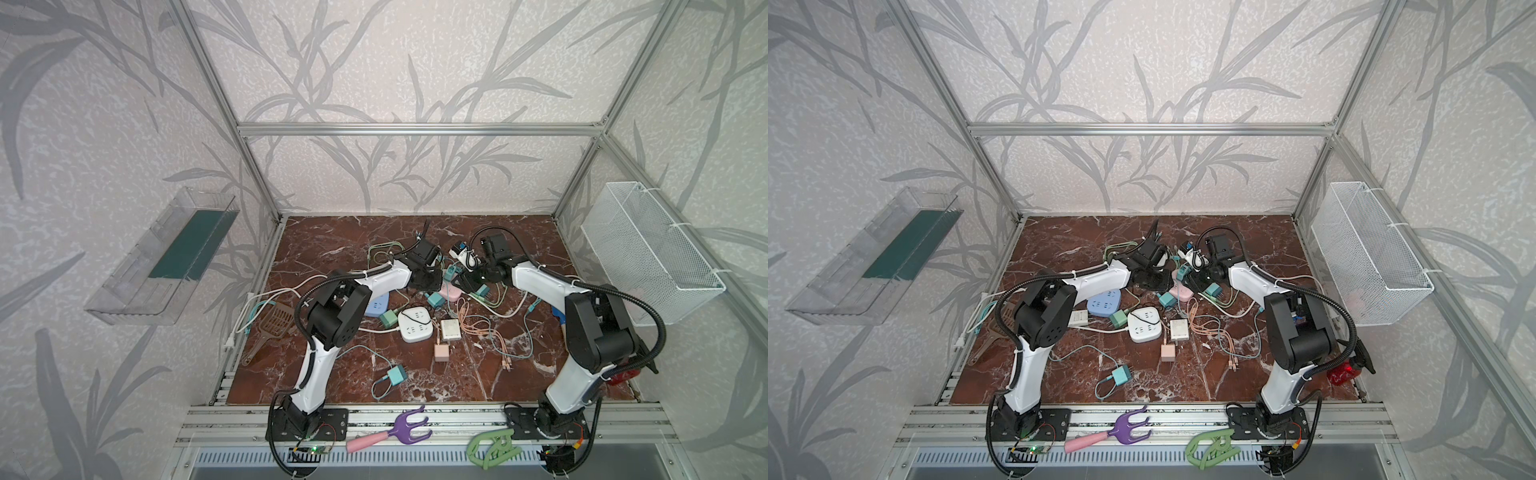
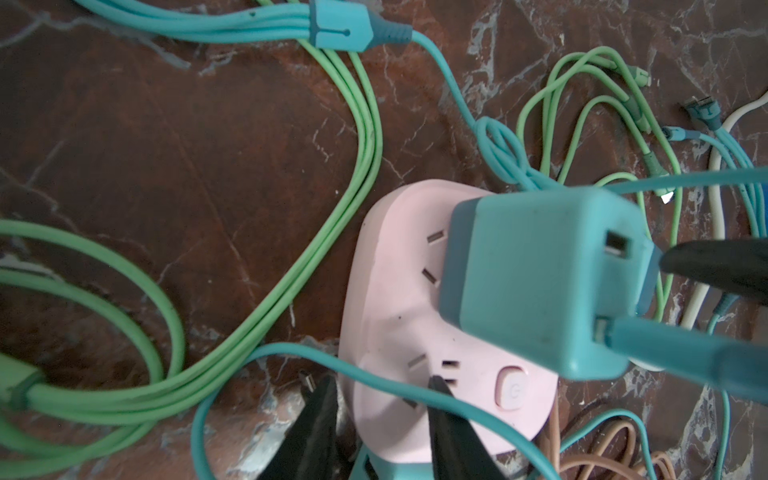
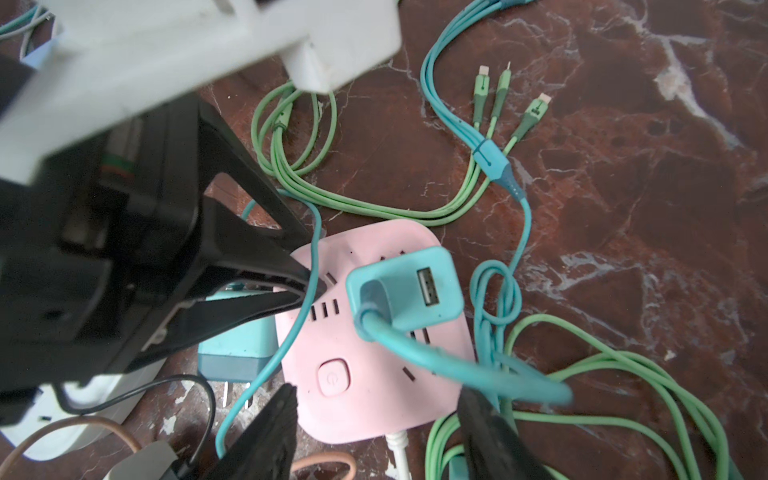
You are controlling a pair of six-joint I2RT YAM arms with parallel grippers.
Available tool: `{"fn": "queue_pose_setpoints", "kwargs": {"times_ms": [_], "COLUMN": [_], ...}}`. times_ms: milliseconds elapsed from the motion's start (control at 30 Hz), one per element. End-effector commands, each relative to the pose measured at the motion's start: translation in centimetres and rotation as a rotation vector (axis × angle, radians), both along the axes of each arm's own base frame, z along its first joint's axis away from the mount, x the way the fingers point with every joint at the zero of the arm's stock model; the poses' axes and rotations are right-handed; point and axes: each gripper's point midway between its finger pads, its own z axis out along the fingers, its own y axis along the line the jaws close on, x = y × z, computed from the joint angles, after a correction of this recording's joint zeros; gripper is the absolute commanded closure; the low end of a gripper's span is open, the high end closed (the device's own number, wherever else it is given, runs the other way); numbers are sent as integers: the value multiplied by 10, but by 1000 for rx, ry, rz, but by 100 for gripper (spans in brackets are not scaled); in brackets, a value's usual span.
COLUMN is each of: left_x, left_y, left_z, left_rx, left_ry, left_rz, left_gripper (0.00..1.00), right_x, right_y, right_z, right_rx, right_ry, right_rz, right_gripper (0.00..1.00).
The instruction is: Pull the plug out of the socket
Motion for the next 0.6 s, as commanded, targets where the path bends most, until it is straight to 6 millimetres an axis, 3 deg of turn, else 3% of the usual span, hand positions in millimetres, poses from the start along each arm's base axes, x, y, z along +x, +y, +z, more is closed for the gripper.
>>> {"fn": "queue_pose_setpoints", "kwargs": {"times_ms": [0,567], "left_x": [-26,-24], "left_y": [27,27], "left_z": [-36,-39], "left_rx": [122,118], "left_ry": [119,126], "left_rz": [15,15], "left_gripper": [63,62], "right_x": [11,30], "right_y": [11,21], "right_z": [8,-5], "right_rx": [33,22], "right_ry": [-29,-33], "right_rz": [17,40], "right_gripper": [39,40]}}
